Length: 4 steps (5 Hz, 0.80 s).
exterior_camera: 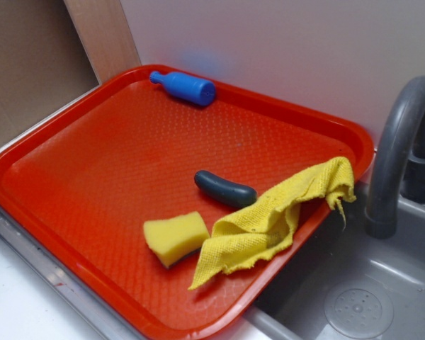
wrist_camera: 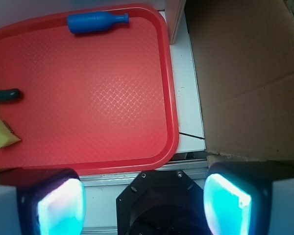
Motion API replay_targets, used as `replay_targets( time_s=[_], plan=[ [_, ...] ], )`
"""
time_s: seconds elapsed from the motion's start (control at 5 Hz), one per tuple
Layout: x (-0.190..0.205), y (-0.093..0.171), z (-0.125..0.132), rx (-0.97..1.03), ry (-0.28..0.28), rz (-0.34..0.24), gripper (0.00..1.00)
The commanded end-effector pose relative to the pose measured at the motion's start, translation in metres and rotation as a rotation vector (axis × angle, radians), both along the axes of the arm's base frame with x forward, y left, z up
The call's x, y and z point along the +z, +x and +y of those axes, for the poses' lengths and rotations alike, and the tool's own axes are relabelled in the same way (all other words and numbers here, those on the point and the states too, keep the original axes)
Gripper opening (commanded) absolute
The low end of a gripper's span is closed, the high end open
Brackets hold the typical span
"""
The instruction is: Grab the plastic pickle.
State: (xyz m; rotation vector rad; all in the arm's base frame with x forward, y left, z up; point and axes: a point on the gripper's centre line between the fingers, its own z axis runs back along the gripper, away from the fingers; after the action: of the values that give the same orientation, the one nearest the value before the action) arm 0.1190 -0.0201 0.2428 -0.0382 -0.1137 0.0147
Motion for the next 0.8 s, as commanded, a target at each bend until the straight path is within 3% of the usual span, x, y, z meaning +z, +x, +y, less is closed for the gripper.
replay_targets(
  time_s=[0.0, 0.2, 0.4, 0.6],
  plan=[
    [0.000, 0.000, 0.000, 0.000, 0.000, 0.000, 1.00],
    [-0.002, 0.025, -0.008, -0.247, 0.051, -0.087, 1.00],
    [-0.007, 0.046, -0.036, -0.496, 0.179, -0.157, 1.00],
    [-0.017, 0.061, -0.073, -0.744, 0.231, -0.219, 1.00]
  ],
)
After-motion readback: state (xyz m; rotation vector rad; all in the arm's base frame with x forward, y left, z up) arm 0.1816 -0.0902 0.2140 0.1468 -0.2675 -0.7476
